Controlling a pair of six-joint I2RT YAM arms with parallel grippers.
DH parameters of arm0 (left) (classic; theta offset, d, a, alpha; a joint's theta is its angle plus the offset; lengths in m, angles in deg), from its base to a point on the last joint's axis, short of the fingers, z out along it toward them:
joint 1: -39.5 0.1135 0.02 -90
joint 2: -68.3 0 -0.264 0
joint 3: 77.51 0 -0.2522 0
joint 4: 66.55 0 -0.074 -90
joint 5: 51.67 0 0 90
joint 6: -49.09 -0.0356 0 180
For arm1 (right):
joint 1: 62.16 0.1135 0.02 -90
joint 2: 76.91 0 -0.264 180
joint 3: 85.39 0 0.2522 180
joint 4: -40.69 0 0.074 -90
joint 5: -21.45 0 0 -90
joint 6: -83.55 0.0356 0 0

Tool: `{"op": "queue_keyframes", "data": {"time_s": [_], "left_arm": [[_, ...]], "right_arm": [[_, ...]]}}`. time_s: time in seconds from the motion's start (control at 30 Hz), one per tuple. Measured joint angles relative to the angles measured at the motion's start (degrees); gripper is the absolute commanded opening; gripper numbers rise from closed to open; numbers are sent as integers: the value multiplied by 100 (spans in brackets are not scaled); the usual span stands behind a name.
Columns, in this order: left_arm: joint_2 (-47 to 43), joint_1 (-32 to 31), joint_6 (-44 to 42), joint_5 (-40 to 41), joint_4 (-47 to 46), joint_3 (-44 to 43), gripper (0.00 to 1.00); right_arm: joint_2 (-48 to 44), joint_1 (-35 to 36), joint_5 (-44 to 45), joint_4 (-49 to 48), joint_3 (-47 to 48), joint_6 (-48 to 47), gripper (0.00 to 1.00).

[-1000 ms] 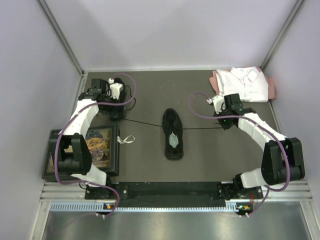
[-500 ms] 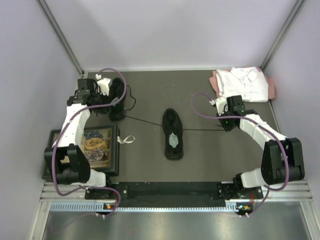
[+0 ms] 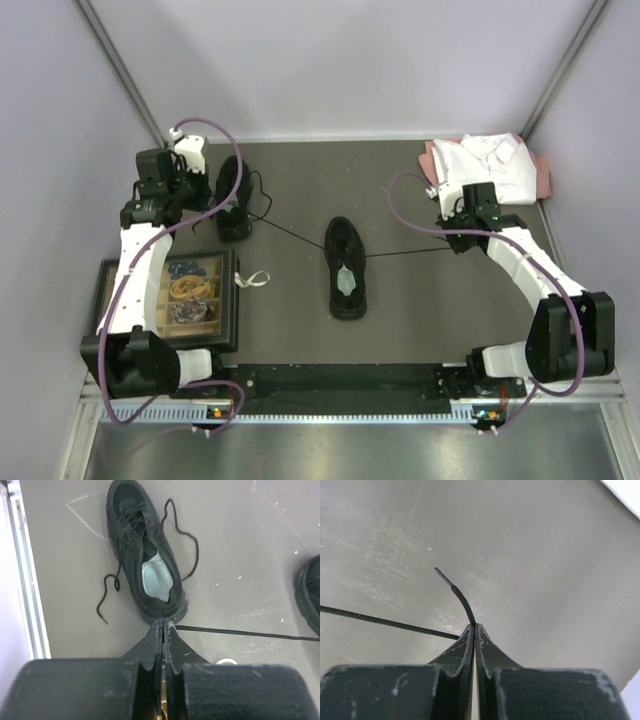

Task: Tie the shoes

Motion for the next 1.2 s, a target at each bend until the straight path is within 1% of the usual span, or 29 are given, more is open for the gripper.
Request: {"op": "queue_keyframes", "data": {"time_s": [0.2,0.37,0.43,0.53,0.57,0.63,0.67,0.7,0.73,0.77,0.8,0.83,0.87,0.9,0.93,0.97,1.0,1.03,1.07,1.1,1.2], "left_arm": [[114,4,-15,116,-11,313,0],[304,-63,-227,-146,35,691,0],[339,-199,-352,-188,129,852,0],[391,-669,-592,-168,295,1086,0],[420,-868,-667,-170,350,1165,0],[487,-1220,-789,-186,437,1300,0],[514,-1327,-826,-186,459,1360,0],[549,-1416,-870,-181,494,1423,5],[588,-1462,-901,-153,533,1473,11],[640,-1475,-922,-109,599,1486,22],[671,-1473,-942,-63,621,1486,25],[693,-1473,-962,-11,629,1484,30],[715,-1462,-949,31,656,1467,36],[715,-1458,-955,70,697,1432,48],[713,-1449,-944,101,737,1375,56],[708,-1447,-966,125,763,1314,62],[697,-1434,-938,142,796,1217,72],[669,-1425,-918,160,822,1104,79],[605,-1416,-916,166,831,1003,90],[509,-1401,-914,160,844,907,98],[105,-1366,-911,31,835,649,98]], "right_arm": [[2,-74,192,-186,-321,-227,0],[212,-79,177,-256,-584,-332,0],[367,-83,79,-264,-590,-315,0],[595,-90,-179,-221,-568,-258,0],[691,-90,-269,-177,-518,-238,7],[855,-90,-402,-149,-417,-179,13],[901,-90,-466,-138,-369,-151,23],[925,-90,-516,-111,-321,-138,32],[927,-90,-566,-90,-273,-116,38],[922,-90,-614,-37,-212,-105,48],[916,-90,-658,11,-149,-101,51],[901,-90,-710,59,-94,-109,59],[857,-90,-761,120,-42,-101,63],[776,-90,-802,203,7,-79,67],[682,-90,-855,306,70,-72,72],[590,-90,-903,382,131,-81,73],[457,-90,-968,490,236,-70,74],[343,-90,-1016,566,323,-59,77],[164,-90,-1104,658,470,-57,78],[4,-90,-1182,704,595,-55,80],[-452,-90,-1412,732,907,-50,86]]}}
